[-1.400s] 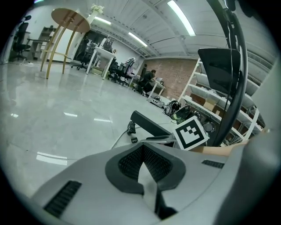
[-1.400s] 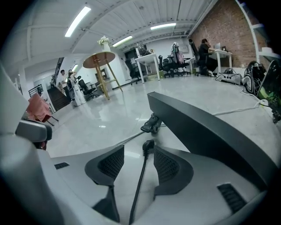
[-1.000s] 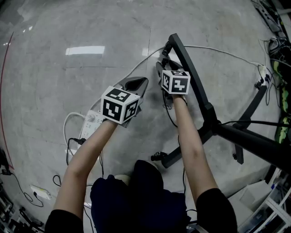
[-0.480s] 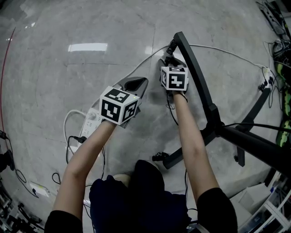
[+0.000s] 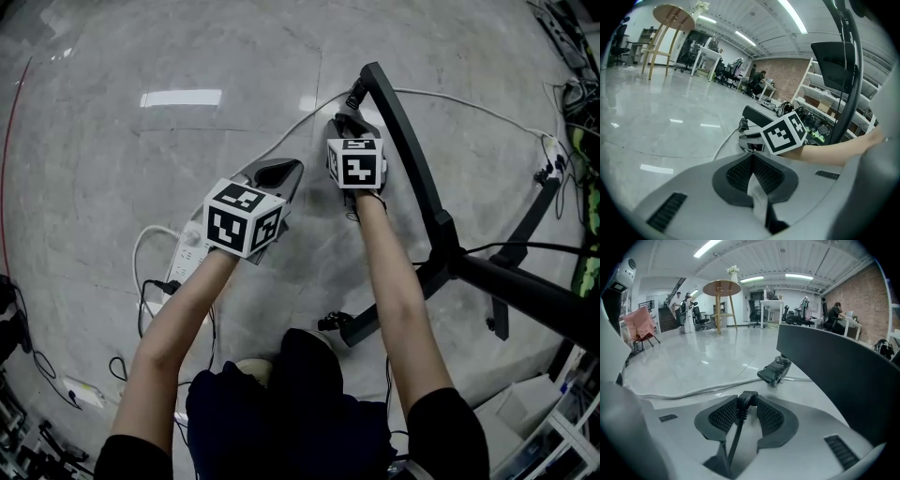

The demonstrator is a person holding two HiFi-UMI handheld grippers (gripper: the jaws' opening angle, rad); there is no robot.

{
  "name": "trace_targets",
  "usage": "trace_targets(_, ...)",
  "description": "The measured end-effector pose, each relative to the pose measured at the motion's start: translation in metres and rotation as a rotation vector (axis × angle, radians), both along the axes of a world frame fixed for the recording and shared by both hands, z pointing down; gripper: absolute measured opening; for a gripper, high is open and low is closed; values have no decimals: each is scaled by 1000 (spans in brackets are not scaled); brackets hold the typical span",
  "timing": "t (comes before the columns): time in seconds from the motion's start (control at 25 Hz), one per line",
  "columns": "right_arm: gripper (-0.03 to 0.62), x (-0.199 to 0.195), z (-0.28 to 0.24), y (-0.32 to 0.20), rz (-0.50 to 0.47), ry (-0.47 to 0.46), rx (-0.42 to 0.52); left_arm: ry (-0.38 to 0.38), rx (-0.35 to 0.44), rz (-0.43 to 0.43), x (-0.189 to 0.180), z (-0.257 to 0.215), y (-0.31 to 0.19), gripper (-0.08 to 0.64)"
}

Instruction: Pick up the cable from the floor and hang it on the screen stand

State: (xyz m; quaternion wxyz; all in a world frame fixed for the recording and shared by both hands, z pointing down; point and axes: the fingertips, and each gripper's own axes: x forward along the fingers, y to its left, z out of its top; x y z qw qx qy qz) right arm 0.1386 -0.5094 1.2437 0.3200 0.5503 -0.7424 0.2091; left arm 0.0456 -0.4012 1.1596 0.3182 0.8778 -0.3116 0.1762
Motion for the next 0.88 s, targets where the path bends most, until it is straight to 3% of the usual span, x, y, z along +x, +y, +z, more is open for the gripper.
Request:
trace_targets(0.6, 144, -19, -40, 11, 7, -34, 80, 13, 2, -16, -11, -10, 1, 0)
trace_targets(0.88, 144, -29, -71, 22, 29, -104, 148, 27, 13, -24, -14, -22, 1, 0)
